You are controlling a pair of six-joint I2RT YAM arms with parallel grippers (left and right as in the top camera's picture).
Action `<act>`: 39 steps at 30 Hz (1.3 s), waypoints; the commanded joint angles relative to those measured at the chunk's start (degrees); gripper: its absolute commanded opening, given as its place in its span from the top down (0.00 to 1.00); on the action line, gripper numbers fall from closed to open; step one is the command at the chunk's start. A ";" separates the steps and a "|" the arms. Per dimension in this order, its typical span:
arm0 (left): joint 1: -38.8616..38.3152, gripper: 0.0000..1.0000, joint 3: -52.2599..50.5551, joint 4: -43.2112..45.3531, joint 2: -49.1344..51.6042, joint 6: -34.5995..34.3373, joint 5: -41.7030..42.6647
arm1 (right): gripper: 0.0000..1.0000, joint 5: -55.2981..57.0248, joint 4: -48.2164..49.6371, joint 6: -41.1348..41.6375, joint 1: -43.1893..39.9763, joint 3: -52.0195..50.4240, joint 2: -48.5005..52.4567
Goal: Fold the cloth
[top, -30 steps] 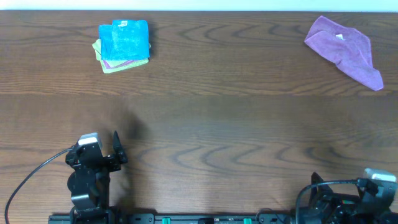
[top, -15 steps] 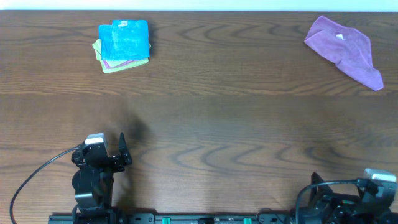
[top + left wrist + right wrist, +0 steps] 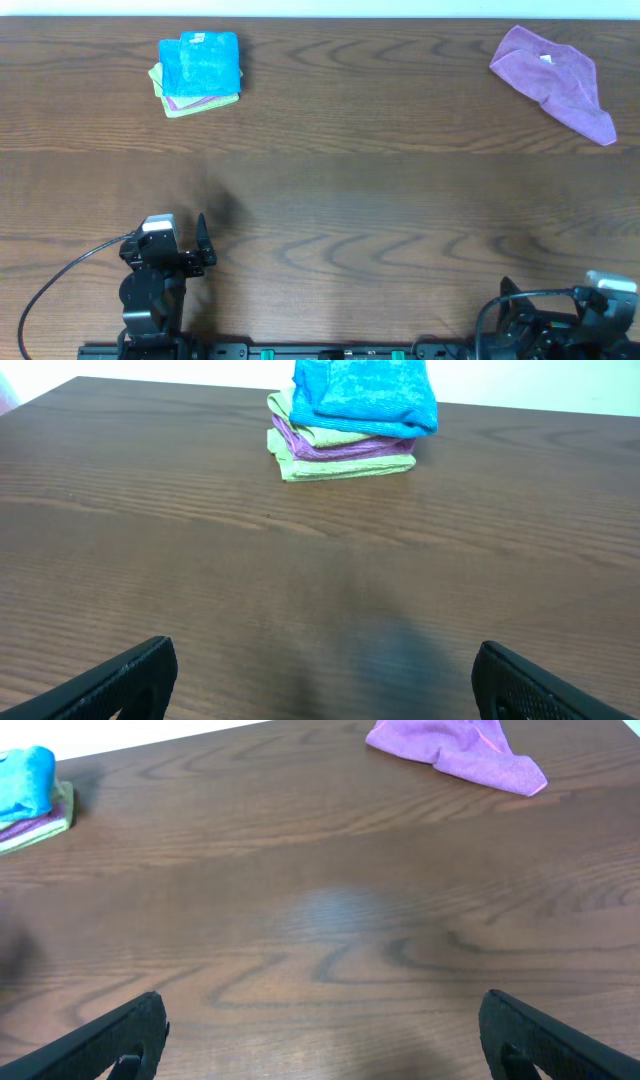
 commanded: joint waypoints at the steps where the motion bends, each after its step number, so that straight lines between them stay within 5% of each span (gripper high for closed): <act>1: -0.24 0.05 -1.49 -0.13 -0.68 -0.13 -0.98 | 0.01 0.17 0.02 0.68 0.39 0.28 0.11; 34: -0.24 0.04 -1.49 -0.11 -0.68 -0.13 -1.01 | 0.01 2.16 0.26 -0.81 0.39 0.28 0.11; 39: -0.24 0.05 -1.49 -0.11 -0.68 -0.13 -1.01 | 0.01 7.50 10.36 -4.87 -0.31 -0.74 -1.42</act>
